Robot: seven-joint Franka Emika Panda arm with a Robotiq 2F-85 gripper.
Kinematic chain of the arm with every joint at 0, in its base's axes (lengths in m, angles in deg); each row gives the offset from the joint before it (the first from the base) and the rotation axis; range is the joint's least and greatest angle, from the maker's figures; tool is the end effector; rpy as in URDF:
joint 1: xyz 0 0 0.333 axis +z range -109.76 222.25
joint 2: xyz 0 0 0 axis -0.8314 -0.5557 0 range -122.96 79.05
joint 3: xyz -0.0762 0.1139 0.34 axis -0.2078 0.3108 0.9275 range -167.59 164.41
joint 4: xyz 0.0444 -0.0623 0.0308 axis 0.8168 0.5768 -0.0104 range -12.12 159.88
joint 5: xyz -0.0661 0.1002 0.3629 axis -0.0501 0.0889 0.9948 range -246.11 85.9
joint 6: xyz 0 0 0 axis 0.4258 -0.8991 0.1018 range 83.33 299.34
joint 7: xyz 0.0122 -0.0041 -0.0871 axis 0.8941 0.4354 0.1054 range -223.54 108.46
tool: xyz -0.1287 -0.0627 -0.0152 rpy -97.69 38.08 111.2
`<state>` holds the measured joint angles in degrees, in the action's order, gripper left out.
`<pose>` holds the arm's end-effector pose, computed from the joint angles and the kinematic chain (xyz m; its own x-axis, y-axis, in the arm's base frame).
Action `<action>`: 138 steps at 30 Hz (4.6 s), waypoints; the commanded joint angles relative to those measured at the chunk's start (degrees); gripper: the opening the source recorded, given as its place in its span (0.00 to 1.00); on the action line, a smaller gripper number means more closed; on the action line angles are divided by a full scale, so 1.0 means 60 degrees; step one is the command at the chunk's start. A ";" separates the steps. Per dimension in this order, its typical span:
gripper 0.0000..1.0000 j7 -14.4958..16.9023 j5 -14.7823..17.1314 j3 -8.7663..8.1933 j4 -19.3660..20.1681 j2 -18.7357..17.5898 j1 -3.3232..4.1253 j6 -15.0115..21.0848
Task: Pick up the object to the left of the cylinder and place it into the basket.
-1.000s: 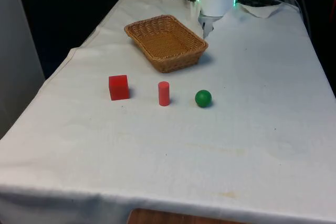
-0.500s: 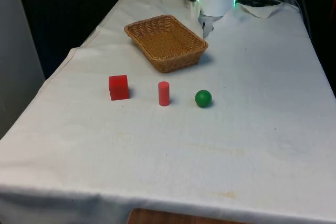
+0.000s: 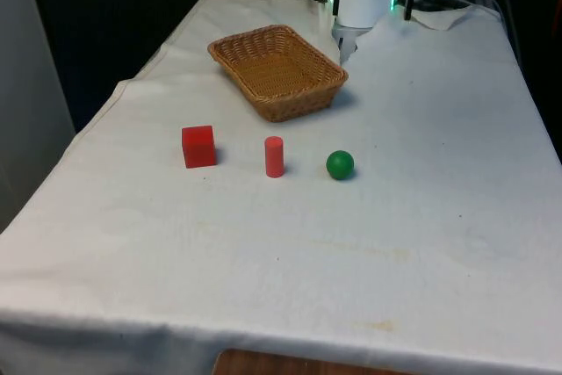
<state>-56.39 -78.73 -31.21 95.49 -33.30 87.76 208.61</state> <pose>0.5996 0.0345 0.4151 0.9975 0.0528 0.0478 0.0490 -0.9958 0.0778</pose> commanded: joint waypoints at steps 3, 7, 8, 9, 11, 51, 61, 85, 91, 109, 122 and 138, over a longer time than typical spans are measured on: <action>1.00 0.0010 0.0000 0.0000 0.0029 -0.0010 0.0000 0.0067; 1.00 0.0191 0.0124 0.0029 0.0334 -0.0095 -0.0048 0.0688; 1.00 0.0210 0.0134 0.0029 0.0392 -0.0105 -0.0048 0.0793; 1.00 0.0267 0.0181 0.0029 0.0487 -0.0143 -0.0057 0.0993; 1.00 0.0306 0.0210 0.0029 0.0535 -0.0153 -0.0067 0.1089; 1.00 0.2168 0.2349 0.0134 0.1241 -0.1547 -0.0201 0.3438; 1.00 0.2406 0.2655 0.0201 0.1299 -0.1958 -0.0220 0.4011; 1.00 0.3027 0.3619 0.0401 0.1232 -0.2827 -0.0296 0.4746; 1.00 0.3170 0.3820 0.0401 0.1175 -0.3008 -0.0286 0.4861; 1.00 0.3400 0.4144 0.0487 0.1050 -0.3619 -0.0353 0.5271; 1.00 0.3600 0.4402 0.0525 0.0821 -0.4087 -0.0430 0.5376; 1.00 0.3963 0.4899 0.0497 0.0477 -0.4689 -0.0468 0.5414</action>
<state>-33.59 -50.25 -29.26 98.64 -61.43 85.75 240.30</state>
